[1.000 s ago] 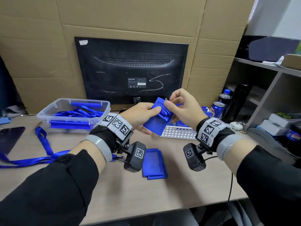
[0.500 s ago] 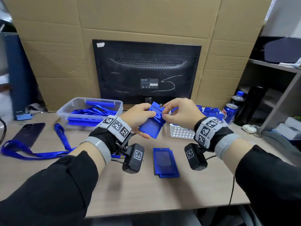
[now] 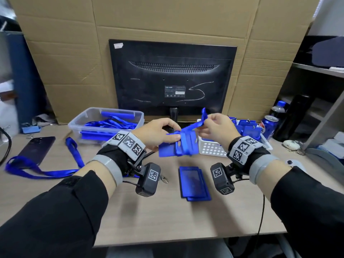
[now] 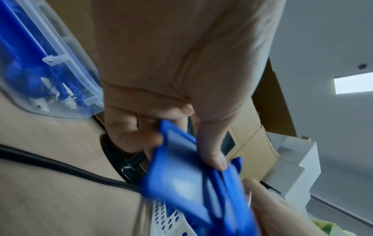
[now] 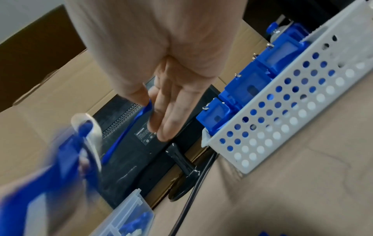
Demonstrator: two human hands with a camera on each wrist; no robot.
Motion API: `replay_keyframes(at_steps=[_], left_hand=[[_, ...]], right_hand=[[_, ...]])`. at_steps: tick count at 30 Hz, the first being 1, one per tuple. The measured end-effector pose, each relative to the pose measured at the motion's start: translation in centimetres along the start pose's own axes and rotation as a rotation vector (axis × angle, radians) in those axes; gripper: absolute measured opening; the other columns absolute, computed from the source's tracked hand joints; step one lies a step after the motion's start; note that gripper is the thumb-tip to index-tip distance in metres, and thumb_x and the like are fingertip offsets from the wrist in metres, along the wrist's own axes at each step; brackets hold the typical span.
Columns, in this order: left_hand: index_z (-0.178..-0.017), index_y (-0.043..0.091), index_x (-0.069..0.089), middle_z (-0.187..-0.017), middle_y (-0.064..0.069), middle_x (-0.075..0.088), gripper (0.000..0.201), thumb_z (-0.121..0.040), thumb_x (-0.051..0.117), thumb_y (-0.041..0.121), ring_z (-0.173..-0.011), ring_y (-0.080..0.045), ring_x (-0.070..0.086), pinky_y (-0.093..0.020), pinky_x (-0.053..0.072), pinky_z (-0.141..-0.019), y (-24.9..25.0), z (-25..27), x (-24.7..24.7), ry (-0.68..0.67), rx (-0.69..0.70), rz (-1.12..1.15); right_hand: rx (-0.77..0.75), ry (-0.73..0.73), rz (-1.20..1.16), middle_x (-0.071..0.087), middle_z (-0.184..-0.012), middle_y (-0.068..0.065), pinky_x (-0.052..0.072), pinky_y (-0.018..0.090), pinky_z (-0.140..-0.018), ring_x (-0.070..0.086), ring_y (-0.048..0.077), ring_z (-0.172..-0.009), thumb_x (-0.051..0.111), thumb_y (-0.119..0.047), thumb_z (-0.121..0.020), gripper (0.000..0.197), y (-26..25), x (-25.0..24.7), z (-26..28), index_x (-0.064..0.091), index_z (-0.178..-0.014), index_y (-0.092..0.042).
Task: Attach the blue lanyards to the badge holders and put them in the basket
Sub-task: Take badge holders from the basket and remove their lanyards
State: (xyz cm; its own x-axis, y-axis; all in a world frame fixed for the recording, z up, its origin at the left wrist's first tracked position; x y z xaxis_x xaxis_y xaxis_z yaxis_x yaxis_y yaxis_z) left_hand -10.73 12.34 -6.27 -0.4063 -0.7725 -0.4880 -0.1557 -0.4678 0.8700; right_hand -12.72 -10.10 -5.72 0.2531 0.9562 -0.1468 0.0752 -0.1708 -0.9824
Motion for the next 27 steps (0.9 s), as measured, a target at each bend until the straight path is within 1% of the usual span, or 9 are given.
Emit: replay_keyframes(at_steps=[4, 6, 8, 10, 12, 15, 20, 23, 27], left_hand=[[-0.122, 0.025, 0.071, -0.108, -0.004, 0.076, 0.030, -0.094, 0.078, 0.030, -0.085, -0.018, 0.070, -0.020, 0.052, -0.059, -1.1, -0.3, -0.5, 0.131, -0.044, -0.146], [-0.118, 0.020, 0.074, -0.097, -0.005, 0.073, 0.022, -0.097, 0.074, 0.024, -0.074, -0.018, 0.065, -0.018, 0.048, -0.049, -1.7, -0.6, -0.8, 0.223, -0.083, -0.118], [-0.110, 0.011, 0.077, -0.078, -0.005, 0.066, 0.015, -0.099, 0.069, 0.014, -0.061, -0.018, 0.054, -0.020, 0.041, -0.045, -2.2, -0.8, -1.3, 0.302, -0.084, -0.105], [-0.106, 0.004, 0.078, -0.078, -0.008, 0.067, 0.017, -0.100, 0.063, 0.008, -0.070, -0.021, 0.057, -0.028, 0.048, -0.060, -2.3, -1.0, -1.7, 0.347, -0.046, -0.125], [-0.107, 0.006, 0.078, -0.088, -0.013, 0.072, 0.023, -0.101, 0.057, 0.005, -0.080, -0.021, 0.062, -0.035, 0.053, -0.077, -1.9, -1.3, -2.0, 0.335, -0.009, -0.140], [-0.109, 0.020, 0.077, -0.088, -0.001, 0.072, 0.029, -0.103, 0.053, 0.005, -0.083, -0.019, 0.064, -0.033, 0.052, -0.084, -1.5, -1.3, -2.6, 0.313, -0.001, -0.168], [-0.091, 0.032, 0.074, -0.102, -0.004, 0.077, 0.033, -0.101, 0.053, 0.009, -0.103, -0.031, 0.071, -0.048, 0.057, -0.097, -2.3, -1.4, -3.7, 0.415, -0.062, -0.203], [-0.078, 0.041, 0.070, -0.098, 0.007, 0.075, 0.033, -0.096, 0.056, 0.017, -0.111, -0.034, 0.065, -0.051, 0.049, -0.105, -2.3, -1.5, -3.6, 0.442, -0.070, -0.187], [-0.080, 0.060, 0.071, -0.098, 0.013, 0.076, 0.025, -0.079, 0.056, 0.040, -0.120, -0.035, 0.059, -0.052, 0.046, -0.110, -1.4, -1.3, -3.3, 0.381, -0.025, -0.151]], right_hand=[[0.042, 0.030, -0.354, 0.075, -0.081, 0.010, 0.062, 0.038, -0.086, 0.076, 0.027, -0.076, 0.028, -0.002, -0.099, 0.027, -1.3, -0.5, -0.2, 0.054, -0.092, -0.003], [0.096, 0.052, -0.496, 0.042, -0.061, 0.003, 0.060, 0.037, -0.065, 0.042, 0.022, -0.046, 0.025, 0.000, -0.092, 0.025, -2.1, -1.0, -0.2, 0.039, -0.078, -0.014], [0.132, 0.120, -0.344, 0.019, -0.066, 0.000, 0.029, 0.025, -0.044, 0.012, 0.017, -0.052, 0.024, 0.000, -0.084, 0.026, -2.2, -1.5, -0.6, 0.021, -0.075, -0.024], [0.111, 0.151, -0.121, 0.018, -0.066, -0.002, 0.012, 0.026, -0.048, 0.010, 0.016, -0.052, 0.025, -0.002, -0.079, 0.025, -1.7, -1.8, -1.1, 0.016, -0.075, -0.025], [0.022, 0.172, 0.131, 0.033, -0.065, -0.003, 0.023, 0.029, -0.049, 0.024, 0.016, -0.052, 0.033, -0.010, -0.084, 0.017, -1.1, -1.7, -1.1, 0.031, -0.072, -0.022], [-0.065, 0.250, 0.316, 0.056, -0.083, -0.005, 0.045, 0.039, -0.069, 0.049, 0.017, -0.069, 0.051, -0.021, -0.095, 0.012, -0.1, -2.0, -1.2, 0.053, -0.107, -0.021], [-0.157, 0.238, 0.079, 0.047, -0.100, -0.003, 0.047, 0.030, -0.071, 0.050, 0.014, -0.082, 0.065, -0.015, -0.093, 0.047, -0.1, -2.6, -1.5, 0.039, -0.130, -0.023], [-0.079, 0.116, 0.100, 0.045, -0.139, 0.005, 0.050, 0.032, -0.100, 0.054, 0.019, -0.123, 0.072, -0.027, -0.089, 0.071, 0.1, -1.6, -1.8, 0.034, -0.149, -0.024], [-0.245, 0.002, 0.330, 0.035, -0.155, 0.001, 0.033, 0.017, -0.111, 0.038, 0.014, -0.143, 0.070, -0.022, -0.096, 0.059, -0.3, 0.1, -0.9, 0.048, -0.151, -0.025]])
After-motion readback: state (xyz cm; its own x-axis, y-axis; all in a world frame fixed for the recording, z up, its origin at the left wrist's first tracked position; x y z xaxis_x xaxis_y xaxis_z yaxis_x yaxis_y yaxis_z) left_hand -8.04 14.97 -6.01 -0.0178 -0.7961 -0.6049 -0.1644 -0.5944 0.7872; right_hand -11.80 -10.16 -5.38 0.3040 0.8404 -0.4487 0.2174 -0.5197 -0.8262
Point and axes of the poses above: each hand's wrist, its own z-axis away from the middle knuckle, its own x-axis out of the palm, y = z × x, the point moved 2 cm from there along -z, towards the middle knuckle
